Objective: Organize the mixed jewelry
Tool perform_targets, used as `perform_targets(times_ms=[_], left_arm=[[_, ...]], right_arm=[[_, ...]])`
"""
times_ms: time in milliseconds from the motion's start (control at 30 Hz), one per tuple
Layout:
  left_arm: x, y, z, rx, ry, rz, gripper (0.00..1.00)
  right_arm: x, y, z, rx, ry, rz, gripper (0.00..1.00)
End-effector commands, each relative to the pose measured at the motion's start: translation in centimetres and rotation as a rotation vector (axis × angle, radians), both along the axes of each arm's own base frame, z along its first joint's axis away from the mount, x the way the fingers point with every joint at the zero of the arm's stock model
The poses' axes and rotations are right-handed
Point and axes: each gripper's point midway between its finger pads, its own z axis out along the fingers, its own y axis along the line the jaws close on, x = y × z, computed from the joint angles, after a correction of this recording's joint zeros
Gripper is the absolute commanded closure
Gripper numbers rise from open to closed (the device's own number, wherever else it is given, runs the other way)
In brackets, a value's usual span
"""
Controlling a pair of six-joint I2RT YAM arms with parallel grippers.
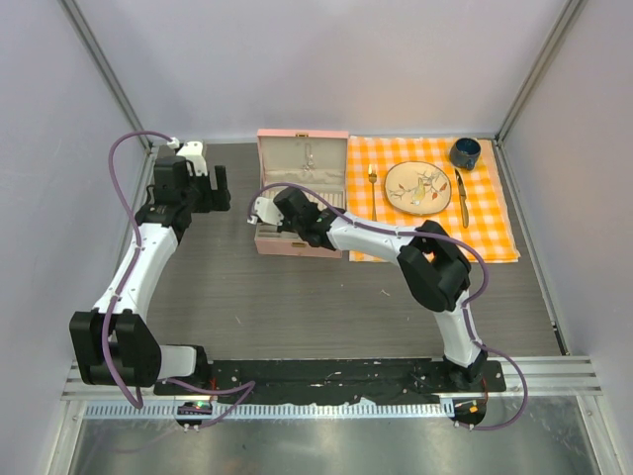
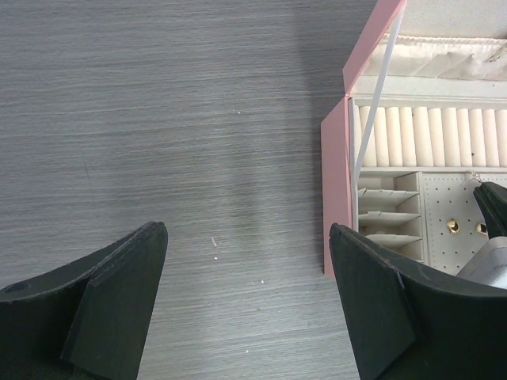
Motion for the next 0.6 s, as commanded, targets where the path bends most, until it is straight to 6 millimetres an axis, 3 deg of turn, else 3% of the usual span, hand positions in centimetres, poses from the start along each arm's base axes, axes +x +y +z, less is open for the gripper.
perform_targets(times_ms=[0,567], left_arm=[[0.59,0.07,1.37,-0.015,-0.054,0.000,0.12],[0.58,0.04,1.33,-0.016,-0.051,-0.001,0.12]], right_arm=[[-0.39,-0.18,3.41,0.051,-0.042,-0.010,0.99],[-0.40,0.05,3.06,0.057,-0.039,-0.010,0.99]])
